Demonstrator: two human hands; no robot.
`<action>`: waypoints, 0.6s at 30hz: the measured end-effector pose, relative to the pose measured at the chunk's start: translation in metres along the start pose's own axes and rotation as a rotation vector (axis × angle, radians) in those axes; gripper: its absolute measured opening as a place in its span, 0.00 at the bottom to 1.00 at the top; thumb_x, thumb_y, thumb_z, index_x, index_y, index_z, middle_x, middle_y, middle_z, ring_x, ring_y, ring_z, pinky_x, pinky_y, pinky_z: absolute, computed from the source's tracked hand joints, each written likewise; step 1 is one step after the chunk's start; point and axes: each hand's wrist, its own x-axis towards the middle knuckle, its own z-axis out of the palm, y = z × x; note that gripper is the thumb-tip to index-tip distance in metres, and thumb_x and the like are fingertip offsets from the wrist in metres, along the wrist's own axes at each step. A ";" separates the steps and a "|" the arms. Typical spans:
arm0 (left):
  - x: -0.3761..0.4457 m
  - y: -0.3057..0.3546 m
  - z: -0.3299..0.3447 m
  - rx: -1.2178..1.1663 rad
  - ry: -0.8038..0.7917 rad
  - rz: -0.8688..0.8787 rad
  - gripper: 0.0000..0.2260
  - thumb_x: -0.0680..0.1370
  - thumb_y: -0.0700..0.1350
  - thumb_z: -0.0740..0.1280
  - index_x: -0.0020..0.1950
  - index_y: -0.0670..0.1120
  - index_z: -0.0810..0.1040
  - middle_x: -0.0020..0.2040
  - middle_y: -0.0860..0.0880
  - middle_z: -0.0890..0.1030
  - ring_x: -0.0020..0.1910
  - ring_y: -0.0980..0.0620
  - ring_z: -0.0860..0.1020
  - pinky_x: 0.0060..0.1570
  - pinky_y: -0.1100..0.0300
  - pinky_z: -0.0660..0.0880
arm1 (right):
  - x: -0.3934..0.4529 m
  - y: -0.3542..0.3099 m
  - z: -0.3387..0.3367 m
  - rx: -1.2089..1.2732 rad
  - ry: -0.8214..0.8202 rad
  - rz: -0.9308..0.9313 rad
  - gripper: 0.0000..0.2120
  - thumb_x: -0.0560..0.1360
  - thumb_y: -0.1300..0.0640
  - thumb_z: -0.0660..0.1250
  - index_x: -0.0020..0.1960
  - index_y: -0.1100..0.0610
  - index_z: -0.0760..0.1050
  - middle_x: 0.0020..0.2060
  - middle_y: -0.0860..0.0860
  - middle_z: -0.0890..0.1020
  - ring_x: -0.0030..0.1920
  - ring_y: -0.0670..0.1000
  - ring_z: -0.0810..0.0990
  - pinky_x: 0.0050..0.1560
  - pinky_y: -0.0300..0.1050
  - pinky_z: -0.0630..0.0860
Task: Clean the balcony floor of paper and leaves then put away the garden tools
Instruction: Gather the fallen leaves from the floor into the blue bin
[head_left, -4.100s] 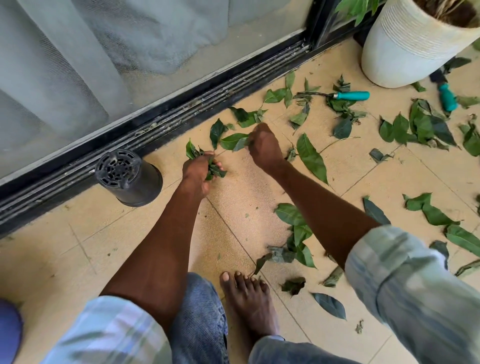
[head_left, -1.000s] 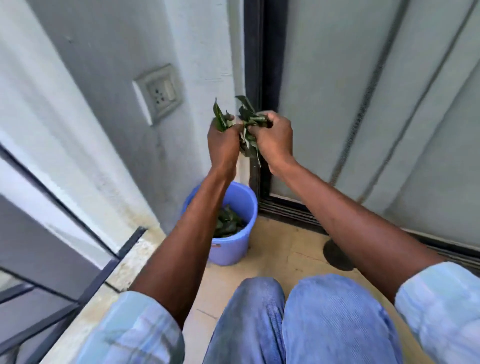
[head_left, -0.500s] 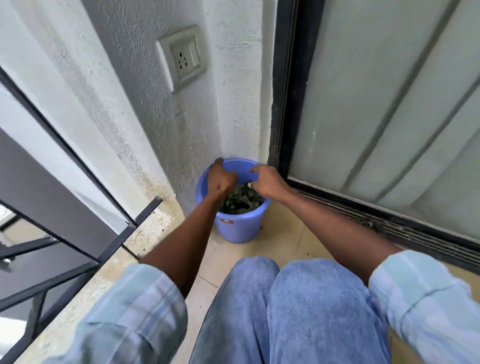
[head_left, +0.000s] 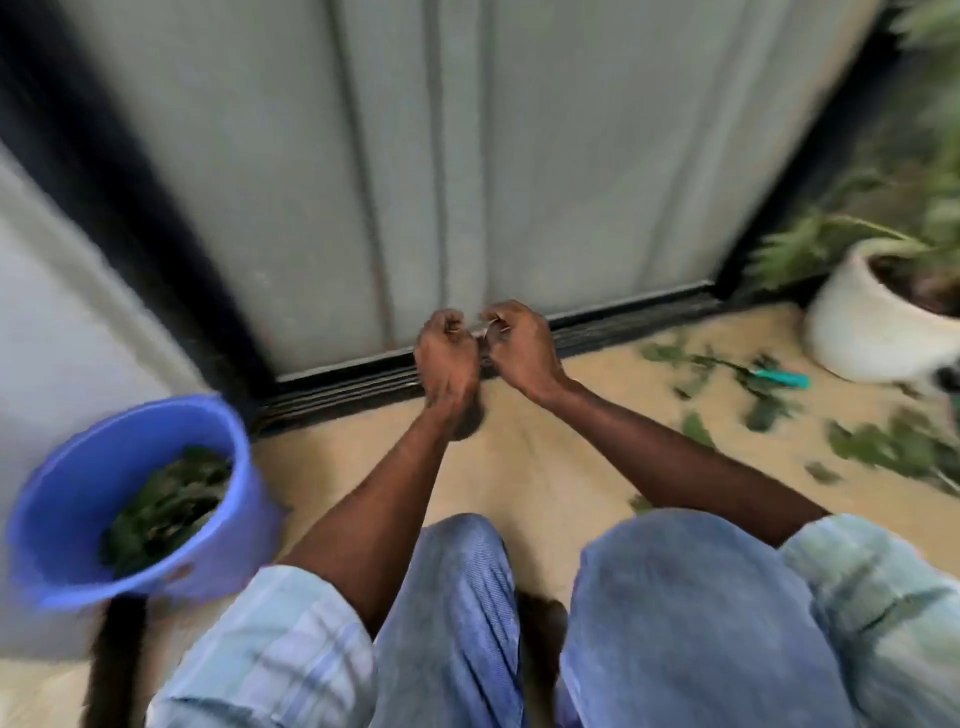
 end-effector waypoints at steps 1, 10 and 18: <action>-0.011 0.007 0.025 0.009 -0.080 0.036 0.11 0.74 0.36 0.62 0.53 0.42 0.81 0.51 0.42 0.84 0.52 0.43 0.80 0.53 0.55 0.73 | -0.007 0.022 -0.024 -0.029 0.034 0.060 0.12 0.69 0.70 0.63 0.48 0.63 0.82 0.47 0.58 0.84 0.50 0.57 0.81 0.54 0.43 0.72; -0.160 0.025 0.199 0.279 -1.053 -0.008 0.09 0.72 0.43 0.69 0.50 0.43 0.83 0.52 0.45 0.84 0.53 0.45 0.80 0.52 0.55 0.77 | -0.149 0.191 -0.197 -0.192 0.203 0.625 0.12 0.71 0.67 0.64 0.50 0.60 0.82 0.49 0.56 0.84 0.51 0.55 0.80 0.49 0.38 0.70; -0.244 -0.024 0.286 0.420 -1.233 -0.144 0.13 0.74 0.41 0.66 0.54 0.34 0.80 0.42 0.39 0.83 0.39 0.43 0.83 0.37 0.54 0.80 | -0.291 0.282 -0.197 -0.283 0.021 0.845 0.13 0.70 0.67 0.68 0.54 0.61 0.82 0.53 0.57 0.83 0.54 0.58 0.81 0.56 0.43 0.73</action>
